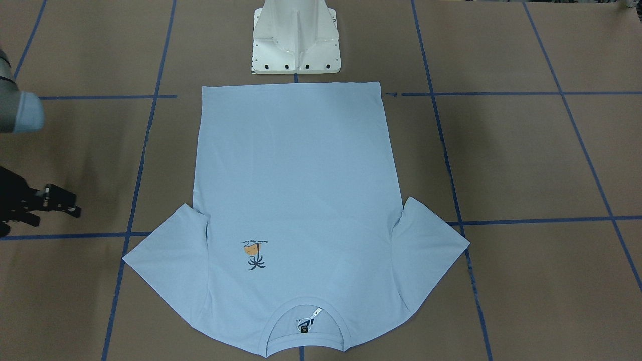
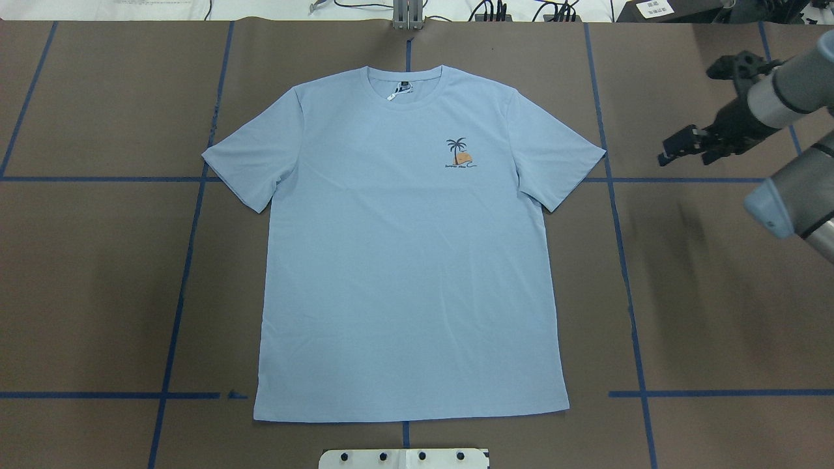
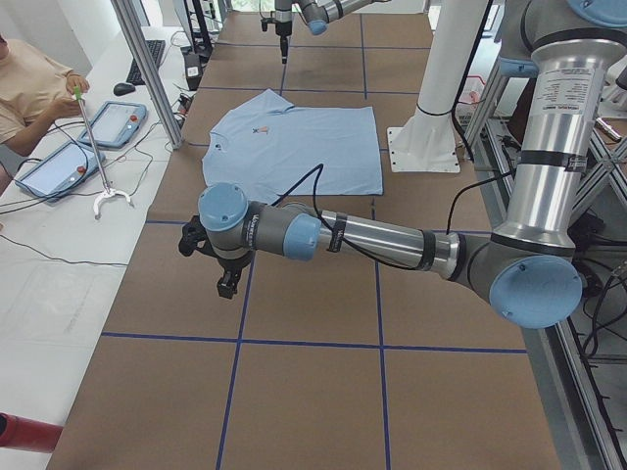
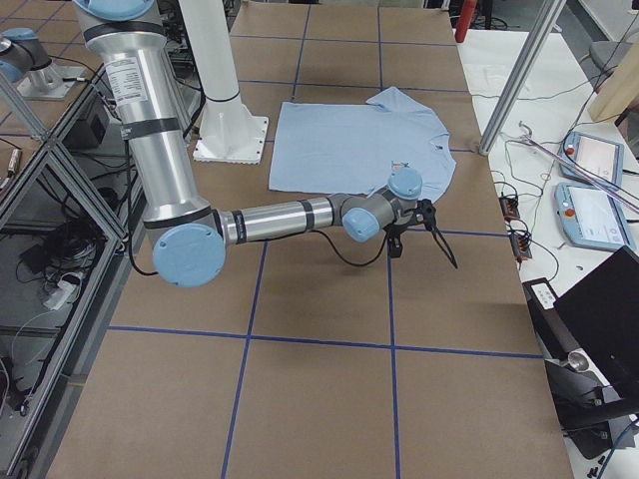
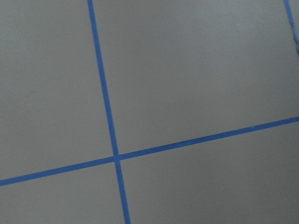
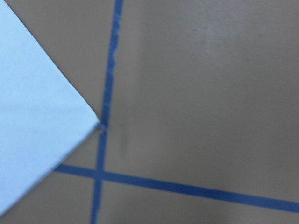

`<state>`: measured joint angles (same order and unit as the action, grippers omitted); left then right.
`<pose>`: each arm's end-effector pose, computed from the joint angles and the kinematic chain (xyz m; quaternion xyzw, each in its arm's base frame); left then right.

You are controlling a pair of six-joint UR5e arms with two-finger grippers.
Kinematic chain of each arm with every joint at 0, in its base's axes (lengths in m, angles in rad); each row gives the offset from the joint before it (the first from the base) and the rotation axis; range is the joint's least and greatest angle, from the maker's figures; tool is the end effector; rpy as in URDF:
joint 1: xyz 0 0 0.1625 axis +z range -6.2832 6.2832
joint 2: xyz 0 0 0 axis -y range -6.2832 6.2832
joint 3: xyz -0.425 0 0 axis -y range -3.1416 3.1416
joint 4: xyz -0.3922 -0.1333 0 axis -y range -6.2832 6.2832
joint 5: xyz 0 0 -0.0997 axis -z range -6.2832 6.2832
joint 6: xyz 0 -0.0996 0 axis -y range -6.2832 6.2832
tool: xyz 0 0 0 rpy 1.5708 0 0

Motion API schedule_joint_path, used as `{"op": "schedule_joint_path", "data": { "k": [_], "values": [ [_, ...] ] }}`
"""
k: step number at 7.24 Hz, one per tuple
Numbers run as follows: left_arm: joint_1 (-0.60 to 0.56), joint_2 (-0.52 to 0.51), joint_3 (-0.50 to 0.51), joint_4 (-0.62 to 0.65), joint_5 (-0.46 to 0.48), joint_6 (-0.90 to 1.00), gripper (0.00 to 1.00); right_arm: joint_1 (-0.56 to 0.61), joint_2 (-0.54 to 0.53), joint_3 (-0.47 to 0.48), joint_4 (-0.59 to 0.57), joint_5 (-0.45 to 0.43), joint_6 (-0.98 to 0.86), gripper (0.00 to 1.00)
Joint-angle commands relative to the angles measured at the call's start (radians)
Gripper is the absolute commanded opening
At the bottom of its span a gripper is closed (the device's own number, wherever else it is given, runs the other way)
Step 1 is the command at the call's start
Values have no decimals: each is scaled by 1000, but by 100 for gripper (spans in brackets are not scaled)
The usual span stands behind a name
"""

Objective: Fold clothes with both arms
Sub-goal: 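Move the right gripper to the sleeve nearest it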

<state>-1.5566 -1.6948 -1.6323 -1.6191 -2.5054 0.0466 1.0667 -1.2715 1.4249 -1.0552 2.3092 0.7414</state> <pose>-0.0454 -0.5494 0.5464 0.1114 0.4457 0.0795 0.8847 -0.2496 -0.5896 0.5046 0.0499 -0.4555 -0.0134 0.8888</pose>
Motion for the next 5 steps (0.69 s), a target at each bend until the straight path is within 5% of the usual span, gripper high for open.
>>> {"op": "schedule_joint_path", "data": {
  "k": [1, 5],
  "values": [
    [3, 3, -7, -5, -9, 2, 100, -94, 121, -148, 236, -126, 335, 100],
    [3, 6, 2, -60, -4, 9, 100, -116, 196, -283, 293, -191, 337, 96]
  ]
}}
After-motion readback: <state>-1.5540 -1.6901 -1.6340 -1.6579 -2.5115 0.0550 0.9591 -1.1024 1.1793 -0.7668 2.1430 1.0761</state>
